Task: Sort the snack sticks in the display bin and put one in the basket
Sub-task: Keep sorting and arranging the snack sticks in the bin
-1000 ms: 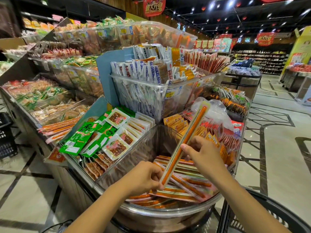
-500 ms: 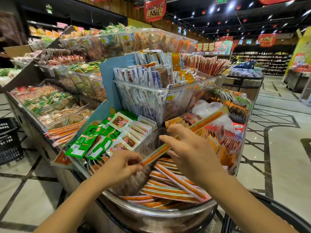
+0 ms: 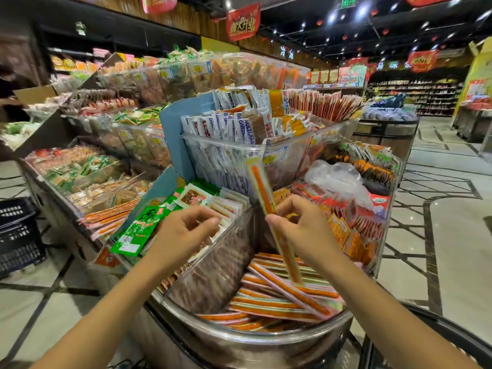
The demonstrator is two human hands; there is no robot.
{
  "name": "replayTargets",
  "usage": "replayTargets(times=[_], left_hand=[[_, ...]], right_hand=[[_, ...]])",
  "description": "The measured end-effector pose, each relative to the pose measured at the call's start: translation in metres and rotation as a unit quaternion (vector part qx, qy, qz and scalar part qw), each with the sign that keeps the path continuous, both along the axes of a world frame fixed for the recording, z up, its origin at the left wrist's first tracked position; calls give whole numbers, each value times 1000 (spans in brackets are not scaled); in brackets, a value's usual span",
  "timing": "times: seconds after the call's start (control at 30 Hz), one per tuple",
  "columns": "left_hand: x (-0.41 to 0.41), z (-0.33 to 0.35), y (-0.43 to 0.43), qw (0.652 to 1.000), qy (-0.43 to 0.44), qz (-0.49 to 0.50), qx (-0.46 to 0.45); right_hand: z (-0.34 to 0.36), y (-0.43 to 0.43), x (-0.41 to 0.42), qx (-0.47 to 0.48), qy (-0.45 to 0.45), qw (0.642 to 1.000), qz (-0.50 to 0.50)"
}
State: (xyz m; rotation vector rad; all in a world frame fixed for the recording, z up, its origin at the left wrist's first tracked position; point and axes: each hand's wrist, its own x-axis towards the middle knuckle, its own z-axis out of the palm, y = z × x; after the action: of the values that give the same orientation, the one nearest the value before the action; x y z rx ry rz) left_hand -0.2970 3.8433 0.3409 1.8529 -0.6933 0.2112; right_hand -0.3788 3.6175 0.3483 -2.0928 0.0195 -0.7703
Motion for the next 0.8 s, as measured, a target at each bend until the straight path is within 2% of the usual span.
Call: replayTargets(times=[0.13,0.2,0.27,0.33,0.4,0.53,0.7,0.8], left_hand=[[-9,-38,-32,986,-16,-51,161],[-17,-51,-49,974,-24,-75,210],[-24,-59,-66,965,-44,-70,250],[-25,-64,-80,944,-119,-34,307],[-22,-66,-89,922,-184,-13,342],[-13,-69,-98,880,-244,-4,408],[7,-78,-117,860,-241,16,450],[22,-84,-130,854,-238,23,463]], right_hand=[[-10,-1,-1,152,11,988,9],[-17,-1,-2,227,16,974,14],[-22,-2,-4,267,17,964,15],[-27,-7,-8,270,19,963,4],[-29,-14,-12,244,17,969,-22],[-26,-38,-26,177,-18,978,-112],[-42,-54,-40,39,-24,987,-157],[-57,-62,-42,-102,-15,981,-165]])
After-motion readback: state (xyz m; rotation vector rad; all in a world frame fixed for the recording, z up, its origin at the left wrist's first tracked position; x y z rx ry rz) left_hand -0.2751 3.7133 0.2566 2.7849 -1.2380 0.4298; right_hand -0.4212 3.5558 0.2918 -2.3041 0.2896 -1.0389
